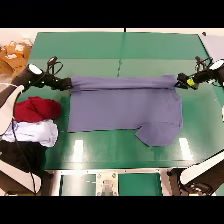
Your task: Fold the shirts.
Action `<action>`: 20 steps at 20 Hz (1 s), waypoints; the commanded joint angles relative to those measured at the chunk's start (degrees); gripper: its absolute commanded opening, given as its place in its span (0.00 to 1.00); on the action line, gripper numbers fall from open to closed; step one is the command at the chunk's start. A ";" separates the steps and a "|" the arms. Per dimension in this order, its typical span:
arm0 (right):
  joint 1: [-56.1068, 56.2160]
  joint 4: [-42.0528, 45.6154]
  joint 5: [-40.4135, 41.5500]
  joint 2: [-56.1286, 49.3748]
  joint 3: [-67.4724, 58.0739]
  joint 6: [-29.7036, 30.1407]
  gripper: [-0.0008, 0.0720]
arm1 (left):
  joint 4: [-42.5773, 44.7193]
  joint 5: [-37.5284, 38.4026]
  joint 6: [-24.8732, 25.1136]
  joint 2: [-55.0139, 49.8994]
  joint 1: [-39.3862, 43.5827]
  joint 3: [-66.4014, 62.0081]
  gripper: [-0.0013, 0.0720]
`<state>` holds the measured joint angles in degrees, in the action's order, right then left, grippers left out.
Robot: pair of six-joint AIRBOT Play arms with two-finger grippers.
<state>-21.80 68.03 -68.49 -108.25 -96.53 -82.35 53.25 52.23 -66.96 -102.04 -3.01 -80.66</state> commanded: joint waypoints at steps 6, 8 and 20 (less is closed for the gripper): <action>-0.17 1.75 -7.63 -0.02 1.22 0.35 0.03 | 0.50 2.93 -0.07 0.00 0.00 1.27 0.05; -0.04 1.64 -7.48 -0.02 1.25 0.33 0.03 | 0.37 2.69 -0.07 0.00 0.00 1.27 0.05; -1.88 8.31 -17.64 3.50 -4.28 -5.75 0.03 | 11.34 24.59 -9.25 0.90 -0.09 -9.38 0.83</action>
<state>-22.98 74.74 -82.41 -106.52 -100.57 -86.65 57.47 66.17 -71.22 -101.45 -3.05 -86.28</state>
